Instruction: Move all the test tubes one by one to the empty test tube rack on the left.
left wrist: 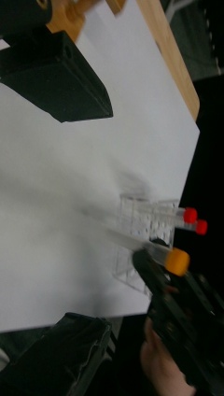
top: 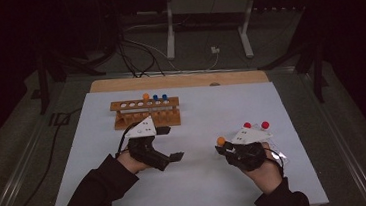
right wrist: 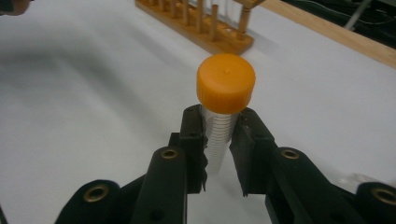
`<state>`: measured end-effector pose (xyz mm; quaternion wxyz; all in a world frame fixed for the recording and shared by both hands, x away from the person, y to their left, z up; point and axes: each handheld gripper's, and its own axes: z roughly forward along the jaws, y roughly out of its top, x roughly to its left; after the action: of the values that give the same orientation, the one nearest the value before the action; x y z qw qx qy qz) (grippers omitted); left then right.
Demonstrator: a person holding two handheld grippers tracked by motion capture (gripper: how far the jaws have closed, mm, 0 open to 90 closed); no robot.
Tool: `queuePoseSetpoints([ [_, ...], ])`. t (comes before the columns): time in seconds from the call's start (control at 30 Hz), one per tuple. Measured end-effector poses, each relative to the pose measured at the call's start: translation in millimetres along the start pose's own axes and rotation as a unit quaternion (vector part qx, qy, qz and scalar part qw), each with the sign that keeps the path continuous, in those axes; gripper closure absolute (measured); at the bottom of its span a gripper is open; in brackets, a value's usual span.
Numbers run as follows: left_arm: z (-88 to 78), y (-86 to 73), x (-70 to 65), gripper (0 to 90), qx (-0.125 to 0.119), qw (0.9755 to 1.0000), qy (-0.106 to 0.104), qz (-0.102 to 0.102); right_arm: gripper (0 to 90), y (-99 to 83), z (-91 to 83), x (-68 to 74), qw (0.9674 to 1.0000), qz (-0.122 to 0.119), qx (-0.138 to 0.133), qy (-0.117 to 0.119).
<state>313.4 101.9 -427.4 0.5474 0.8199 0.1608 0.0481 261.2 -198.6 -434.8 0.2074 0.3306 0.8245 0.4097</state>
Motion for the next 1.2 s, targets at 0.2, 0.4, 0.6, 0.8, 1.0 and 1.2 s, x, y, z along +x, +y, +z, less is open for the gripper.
queuePoseSetpoints([
  [0.2,9.4,7.1,-5.2,2.5,0.005,0.9999,-0.012,0.007,75.1,3.1,7.3,9.6,0.9998,-0.007,0.002,0.016],
  [0.4,21.6,15.3,-11.5,4.1,0.008,0.9997,-0.016,0.018,75.1,6.1,12.6,16.7,0.9995,-0.013,0.003,0.028],
  [0.6,32.6,20.9,-16.9,13.8,-0.002,0.9992,-0.027,0.028,75.1,7.2,15.9,21.3,0.9991,-0.016,0.004,0.038],
  [0.8,44.0,23.5,-21.8,28.3,0.000,0.9986,-0.037,0.039,75.1,7.1,17.0,23.3,0.9989,-0.020,0.004,0.042],
  [1.0,54.6,23.8,-26.3,46.4,0.016,0.9978,-0.032,0.056,75.1,7.6,16.1,23.9,0.9988,-0.017,0.005,0.046],
  [1.2,59.0,22.3,-25.7,58.4,0.019,0.9973,-0.034,0.062,75.1,8.1,16.3,24.3,0.9987,-0.017,0.005,0.048],
])
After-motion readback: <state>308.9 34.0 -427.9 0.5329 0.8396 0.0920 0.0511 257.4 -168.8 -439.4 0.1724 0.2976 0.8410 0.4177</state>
